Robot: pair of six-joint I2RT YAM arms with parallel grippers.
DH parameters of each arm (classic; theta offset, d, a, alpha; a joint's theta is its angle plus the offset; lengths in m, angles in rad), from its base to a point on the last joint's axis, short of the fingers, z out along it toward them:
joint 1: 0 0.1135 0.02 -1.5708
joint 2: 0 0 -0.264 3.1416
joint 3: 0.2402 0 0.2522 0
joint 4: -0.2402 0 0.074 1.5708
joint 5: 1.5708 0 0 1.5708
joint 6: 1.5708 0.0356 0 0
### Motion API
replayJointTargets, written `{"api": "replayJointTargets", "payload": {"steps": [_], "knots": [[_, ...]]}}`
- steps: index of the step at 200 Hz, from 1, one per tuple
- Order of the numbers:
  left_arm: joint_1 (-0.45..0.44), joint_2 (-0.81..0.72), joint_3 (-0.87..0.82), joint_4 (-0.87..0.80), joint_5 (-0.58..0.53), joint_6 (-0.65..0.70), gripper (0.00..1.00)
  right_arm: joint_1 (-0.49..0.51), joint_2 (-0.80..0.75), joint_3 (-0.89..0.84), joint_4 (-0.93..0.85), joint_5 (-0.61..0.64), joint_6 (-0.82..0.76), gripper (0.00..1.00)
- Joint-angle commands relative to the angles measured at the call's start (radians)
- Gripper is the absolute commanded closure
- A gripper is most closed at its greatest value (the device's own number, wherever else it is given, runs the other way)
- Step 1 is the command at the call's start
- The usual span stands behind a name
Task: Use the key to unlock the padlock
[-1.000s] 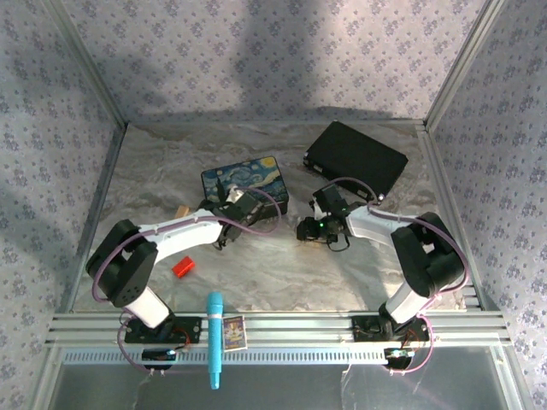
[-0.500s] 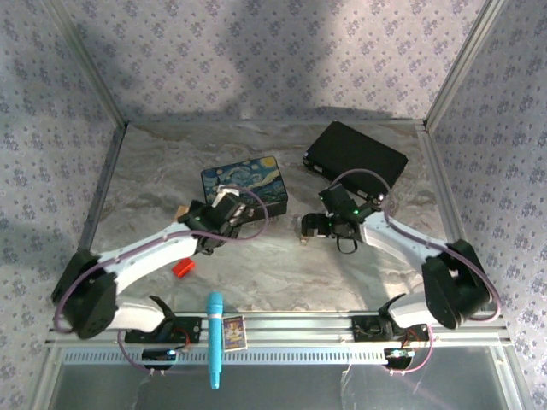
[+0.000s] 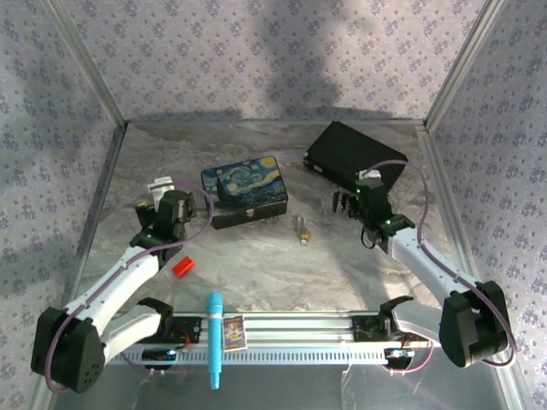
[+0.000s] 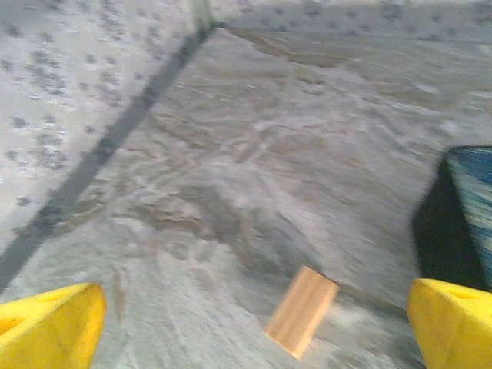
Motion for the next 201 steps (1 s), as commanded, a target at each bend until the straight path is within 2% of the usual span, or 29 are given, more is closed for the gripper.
{"api": "replayJointTargets", "payload": {"steps": [1, 12, 35, 63, 72, 78, 89, 100, 125, 139, 150, 161, 170, 177, 193, 201], "knots": [[0.039, 0.044, -0.06, 0.216, -0.112, 0.097, 0.0, -0.047, -0.027, -0.109, 0.245, 0.102, -0.137, 0.02], [0.066, 0.074, -0.097, 0.313, -0.1, 0.126, 0.0, -0.08, -0.016, -0.151, 0.331, 0.122, -0.17, 0.02], [0.145, 0.141, -0.142, 0.443, -0.008, 0.129, 0.0, -0.186, 0.062, -0.187, 0.455, 0.085, -0.192, 0.02], [0.274, 0.276, -0.182, 0.631, 0.145, 0.123, 0.0, -0.281, 0.165, -0.258, 0.669, 0.018, -0.219, 0.04], [0.282, 0.284, -0.172, 0.627, 0.161, 0.144, 0.0, -0.299, 0.177, -0.255, 0.687, -0.009, -0.233, 0.05], [0.283, 0.295, -0.192, 0.706, 0.161, 0.172, 0.0, -0.309, 0.179, -0.265, 0.706, -0.03, -0.235, 0.05], [0.306, 0.328, -0.216, 0.821, 0.241, 0.202, 0.0, -0.325, 0.189, -0.319, 0.846, -0.041, -0.222, 0.06], [0.339, 0.354, -0.205, 0.828, 0.297, 0.2, 0.0, -0.338, 0.216, -0.348, 0.935, -0.041, -0.213, 0.06], [0.351, 0.437, -0.238, 0.986, 0.339, 0.214, 0.0, -0.363, 0.322, -0.339, 1.003, -0.129, -0.213, 0.06], [0.352, 0.428, -0.208, 0.908, 0.351, 0.207, 0.0, -0.356, 0.382, -0.31, 1.026, -0.171, -0.243, 0.05], [0.355, 0.451, -0.175, 0.883, 0.375, 0.217, 0.0, -0.34, 0.375, -0.238, 0.862, -0.2, -0.271, 0.01], [0.356, 0.488, -0.124, 0.821, 0.448, 0.245, 0.0, -0.355, 0.383, -0.256, 0.911, -0.238, -0.269, 0.01], [0.357, 0.507, -0.114, 0.827, 0.511, 0.271, 0.0, -0.35, 0.38, -0.247, 0.884, -0.226, -0.272, 0.01], [0.364, 0.5, -0.122, 0.822, 0.518, 0.26, 0.0, -0.348, 0.382, -0.252, 0.902, -0.221, -0.274, 0.01], [0.372, 0.549, -0.185, 1.002, 0.511, 0.257, 0.0, -0.348, 0.381, -0.252, 0.895, -0.22, -0.274, 0.01], [0.373, 0.525, -0.166, 0.92, 0.511, 0.249, 0.0, -0.348, 0.38, -0.25, 0.891, -0.22, -0.274, 0.01]]}}
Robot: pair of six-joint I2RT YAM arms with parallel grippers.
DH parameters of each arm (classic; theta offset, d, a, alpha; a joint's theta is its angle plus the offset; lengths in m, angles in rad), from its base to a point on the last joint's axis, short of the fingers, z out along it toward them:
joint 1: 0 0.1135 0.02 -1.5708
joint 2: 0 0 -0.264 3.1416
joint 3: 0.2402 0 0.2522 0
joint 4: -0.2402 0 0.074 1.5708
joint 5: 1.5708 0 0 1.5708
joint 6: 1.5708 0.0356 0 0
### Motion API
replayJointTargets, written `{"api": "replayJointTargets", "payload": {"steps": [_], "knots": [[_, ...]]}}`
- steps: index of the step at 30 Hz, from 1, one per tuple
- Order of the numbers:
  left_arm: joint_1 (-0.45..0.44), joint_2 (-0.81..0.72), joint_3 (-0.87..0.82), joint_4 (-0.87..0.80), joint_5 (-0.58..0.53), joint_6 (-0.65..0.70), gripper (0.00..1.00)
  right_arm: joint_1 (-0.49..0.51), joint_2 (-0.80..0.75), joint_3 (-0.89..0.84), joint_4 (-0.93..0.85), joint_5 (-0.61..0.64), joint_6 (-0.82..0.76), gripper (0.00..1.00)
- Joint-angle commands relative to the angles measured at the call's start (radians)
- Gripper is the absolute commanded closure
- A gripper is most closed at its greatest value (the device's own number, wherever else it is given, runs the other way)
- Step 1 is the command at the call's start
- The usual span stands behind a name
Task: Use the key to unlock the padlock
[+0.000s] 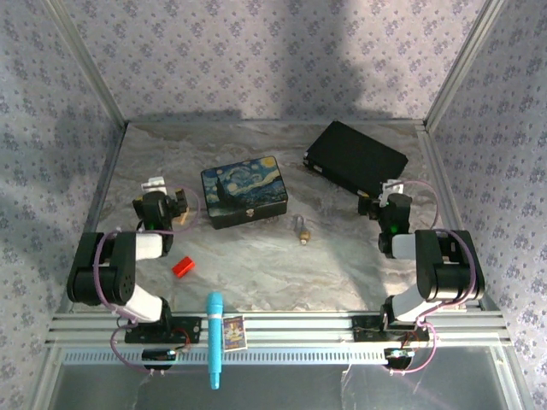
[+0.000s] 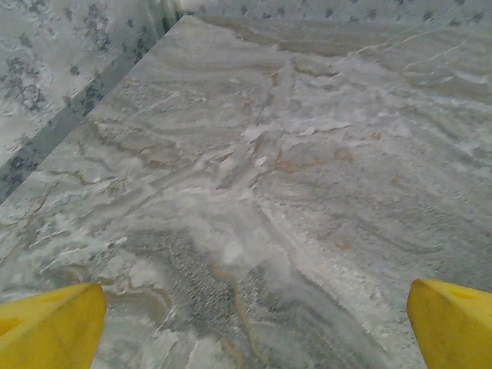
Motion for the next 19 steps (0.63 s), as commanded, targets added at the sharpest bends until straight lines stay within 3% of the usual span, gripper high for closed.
{"api": "replayJointTargets", "payload": {"steps": [1, 3, 19], "knots": [[0.014, 0.008, -0.01, 0.038, 0.063, 0.013, 0.0, 0.002, -0.001, 0.015, 0.006, -0.024, -0.026, 0.01], [0.014, 0.025, -0.021, 0.091, 0.063, 0.021, 0.0, 0.002, -0.001, 0.016, 0.003, -0.026, -0.026, 0.01], [0.005, 0.015, -0.015, 0.062, 0.048, 0.026, 0.0, 0.0, 0.0, 0.017, -0.001, -0.033, -0.024, 0.01]]}}
